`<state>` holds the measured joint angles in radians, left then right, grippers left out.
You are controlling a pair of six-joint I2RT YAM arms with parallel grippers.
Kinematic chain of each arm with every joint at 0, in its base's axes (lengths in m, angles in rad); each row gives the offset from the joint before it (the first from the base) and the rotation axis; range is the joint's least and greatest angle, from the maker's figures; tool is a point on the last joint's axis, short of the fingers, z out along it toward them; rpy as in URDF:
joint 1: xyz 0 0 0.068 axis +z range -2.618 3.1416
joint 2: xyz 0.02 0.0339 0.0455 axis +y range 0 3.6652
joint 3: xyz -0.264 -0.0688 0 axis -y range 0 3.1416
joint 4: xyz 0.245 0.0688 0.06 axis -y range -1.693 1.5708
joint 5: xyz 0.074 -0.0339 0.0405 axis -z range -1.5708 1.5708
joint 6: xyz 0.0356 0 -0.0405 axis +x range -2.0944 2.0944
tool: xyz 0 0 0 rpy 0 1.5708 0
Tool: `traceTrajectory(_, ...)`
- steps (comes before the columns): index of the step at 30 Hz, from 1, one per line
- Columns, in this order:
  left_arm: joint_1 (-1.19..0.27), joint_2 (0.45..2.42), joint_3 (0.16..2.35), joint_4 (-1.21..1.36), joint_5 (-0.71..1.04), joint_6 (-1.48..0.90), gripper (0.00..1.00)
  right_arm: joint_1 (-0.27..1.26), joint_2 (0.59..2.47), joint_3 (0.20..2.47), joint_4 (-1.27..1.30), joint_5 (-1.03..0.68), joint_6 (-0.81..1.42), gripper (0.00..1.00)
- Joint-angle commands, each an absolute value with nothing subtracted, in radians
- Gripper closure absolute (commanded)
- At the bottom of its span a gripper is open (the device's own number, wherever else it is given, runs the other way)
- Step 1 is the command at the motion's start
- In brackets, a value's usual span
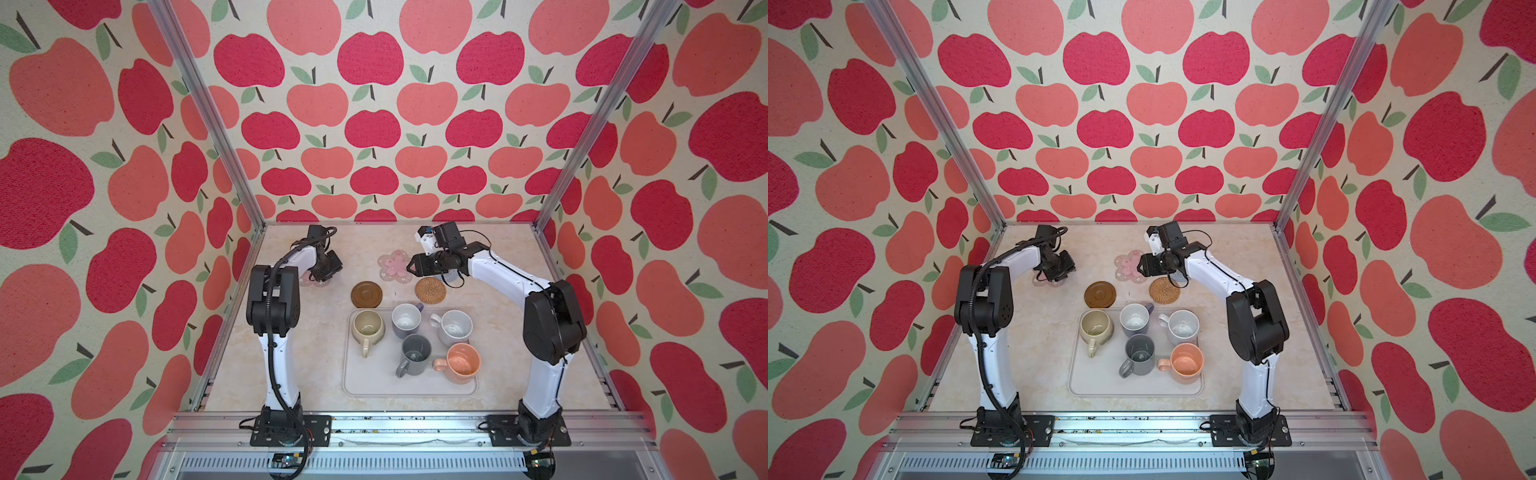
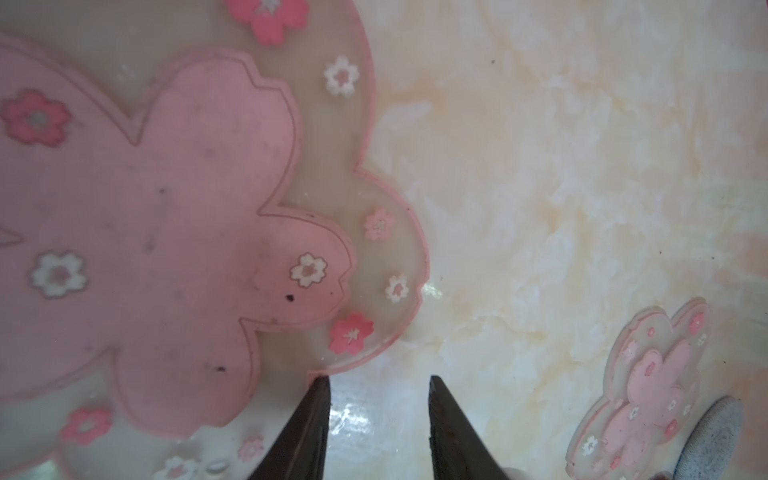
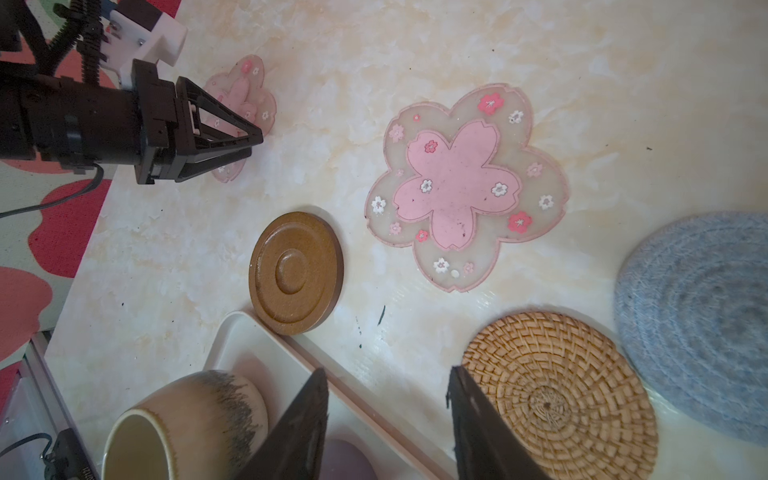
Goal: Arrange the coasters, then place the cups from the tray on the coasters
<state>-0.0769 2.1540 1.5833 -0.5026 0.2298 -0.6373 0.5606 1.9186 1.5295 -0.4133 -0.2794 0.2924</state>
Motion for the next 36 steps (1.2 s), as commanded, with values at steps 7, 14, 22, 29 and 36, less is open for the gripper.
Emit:
traceTrajectory(7, -0.098, 2.073, 1.501, -0.492, 0.309, -0.618, 0.55, 0.597, 2.011, 1.612, -0.445, -0.375, 0.347, 0.51)
traceTrajectory(14, -0.108, 1.967, 1.358, -0.487, 0.335, -0.612, 0.55, 0.652, 2.128, 1.716, -0.486, -0.415, 0.350, 0.51)
traceTrajectory(22, -0.128, 1.910, 1.274, -0.456, 0.394, -0.639, 0.54, 0.686, 2.219, 1.803, -0.539, -0.433, 0.350, 0.51)
traceTrajectory(29, -0.136, 1.904, 1.232, -0.414, 0.440, -0.674, 0.54, 0.695, 2.268, 1.807, -0.552, -0.438, 0.373, 0.51)
traceTrajectory(36, -0.136, 1.911, 1.194, -0.348, 0.485, -0.718, 0.54, 0.713, 2.320, 1.841, -0.566, -0.454, 0.385, 0.52)
